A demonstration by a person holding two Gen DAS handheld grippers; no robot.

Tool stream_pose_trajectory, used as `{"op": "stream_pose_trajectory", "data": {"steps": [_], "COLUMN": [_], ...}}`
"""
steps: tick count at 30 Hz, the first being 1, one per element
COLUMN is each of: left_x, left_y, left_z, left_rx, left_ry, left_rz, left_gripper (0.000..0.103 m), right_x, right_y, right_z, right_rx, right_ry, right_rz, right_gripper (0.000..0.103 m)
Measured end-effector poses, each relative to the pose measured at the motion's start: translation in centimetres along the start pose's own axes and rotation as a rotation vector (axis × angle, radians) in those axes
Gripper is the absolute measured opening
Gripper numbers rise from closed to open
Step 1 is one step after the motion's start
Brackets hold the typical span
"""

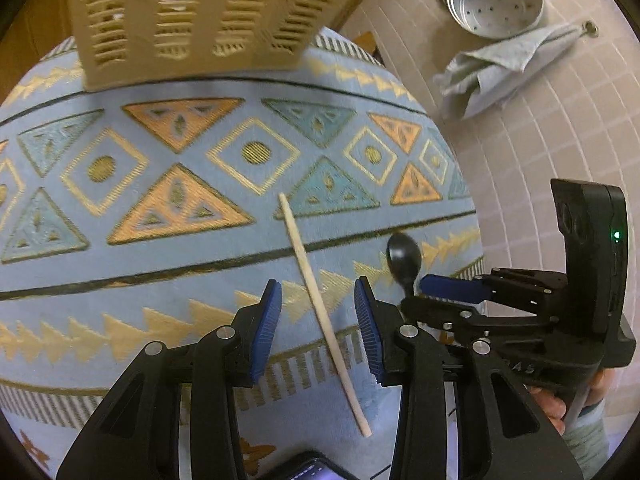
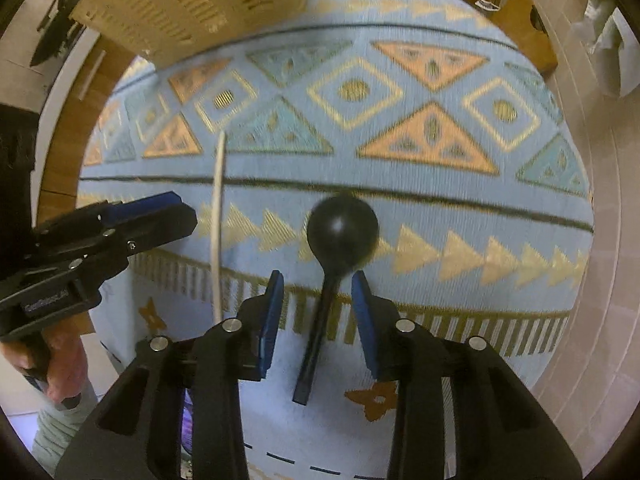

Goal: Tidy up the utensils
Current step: 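Grasp the last wooden chopstick with the left tool while the right grasps a black spoon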

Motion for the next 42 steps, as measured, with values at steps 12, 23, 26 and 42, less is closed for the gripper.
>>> {"op": "stream_pose_trajectory", "data": {"steps": [12, 23, 26, 42], "left_x": [2.4, 3.1, 2.8, 2.7], "left_y": [1.8, 1.4, 0.7, 0.4], "left_z": [-0.4, -0.8, -0.4, -0.3], "left_rx": [0.008, 0.108, 0.114, 0.021], "left_ry": [0.087, 0.142, 0.099, 0.068], "left_rz": [0.145, 0.253, 0.174, 0.044], "left_gripper": [0.025, 0.0, 0.0, 0.027], "right_x": [-1.1, -2.2, -2.0, 0.5], "right_y": [1.0, 1.5, 0.9, -1.2], "right_z": [0.0, -0.2, -0.6, 0.6], "right_rx": [0.009, 0.035, 0.042, 0.087], "right_ry": [-0.041, -0.076, -0.069, -0.002], "right_rz": [-0.091, -0.149, -0.13, -0.065], "right_gripper": [0.011, 0.006, 0.005, 0.005]}}
Point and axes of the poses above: each gripper's, at about its wrist camera, not at the fingertips, and y roughly the way its jaws point, x to its right, z to its top, the point moved 4 cm from there along y, roughly the way its jaws point, and after that the axes turned 8 degrees about -y, right-handed, at the moved point
